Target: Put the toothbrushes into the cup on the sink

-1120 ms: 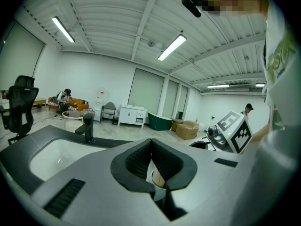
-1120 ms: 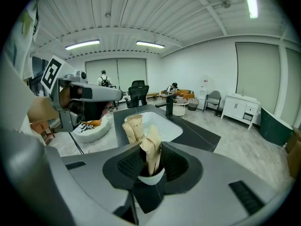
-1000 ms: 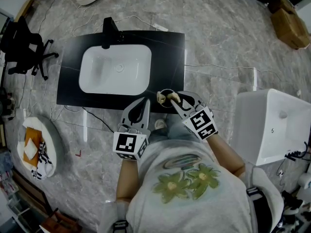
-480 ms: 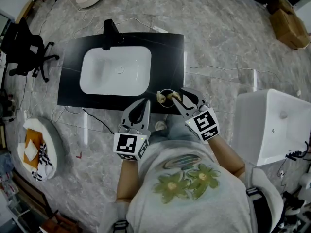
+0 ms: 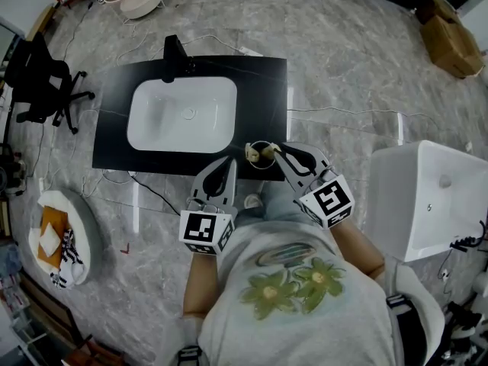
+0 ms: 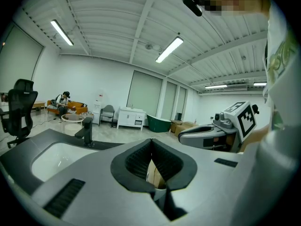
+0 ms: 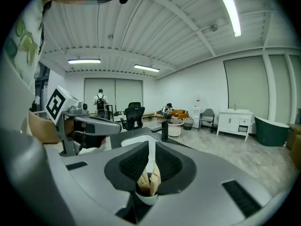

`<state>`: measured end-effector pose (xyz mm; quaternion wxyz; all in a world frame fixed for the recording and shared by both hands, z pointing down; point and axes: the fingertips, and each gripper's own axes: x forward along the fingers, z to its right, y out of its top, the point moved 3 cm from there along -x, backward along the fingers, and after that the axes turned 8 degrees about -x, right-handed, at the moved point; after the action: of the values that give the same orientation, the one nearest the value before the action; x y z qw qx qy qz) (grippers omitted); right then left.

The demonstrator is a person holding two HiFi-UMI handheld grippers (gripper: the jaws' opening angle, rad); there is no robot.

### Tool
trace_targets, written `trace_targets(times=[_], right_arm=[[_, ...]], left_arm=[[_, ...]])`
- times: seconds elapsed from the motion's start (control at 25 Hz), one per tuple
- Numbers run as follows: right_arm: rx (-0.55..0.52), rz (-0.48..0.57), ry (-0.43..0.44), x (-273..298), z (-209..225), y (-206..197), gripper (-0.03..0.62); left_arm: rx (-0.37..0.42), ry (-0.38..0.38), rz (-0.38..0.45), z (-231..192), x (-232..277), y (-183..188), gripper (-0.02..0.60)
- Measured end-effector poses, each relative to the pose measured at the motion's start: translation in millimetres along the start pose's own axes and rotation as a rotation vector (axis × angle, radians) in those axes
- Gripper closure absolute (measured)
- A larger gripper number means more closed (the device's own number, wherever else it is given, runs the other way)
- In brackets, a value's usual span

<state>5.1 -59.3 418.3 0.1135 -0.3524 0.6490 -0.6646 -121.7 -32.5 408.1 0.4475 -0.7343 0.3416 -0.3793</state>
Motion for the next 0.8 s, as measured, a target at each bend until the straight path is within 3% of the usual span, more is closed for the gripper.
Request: trace_targets(times=[0.48, 0.8], right_arm=[[0.034, -0.001, 0.066, -19.0, -22.7, -0.8, 0.551], [0.036, -0.018, 0.053, -28.9, -26.7, -4.9, 0.553]], left_arm=[[0.007, -0.047, -0.017, 24.1, -8.4, -3.7, 0.563], [0.006, -0.064, -0.030, 34.0, -12.4, -10.1, 0.563]])
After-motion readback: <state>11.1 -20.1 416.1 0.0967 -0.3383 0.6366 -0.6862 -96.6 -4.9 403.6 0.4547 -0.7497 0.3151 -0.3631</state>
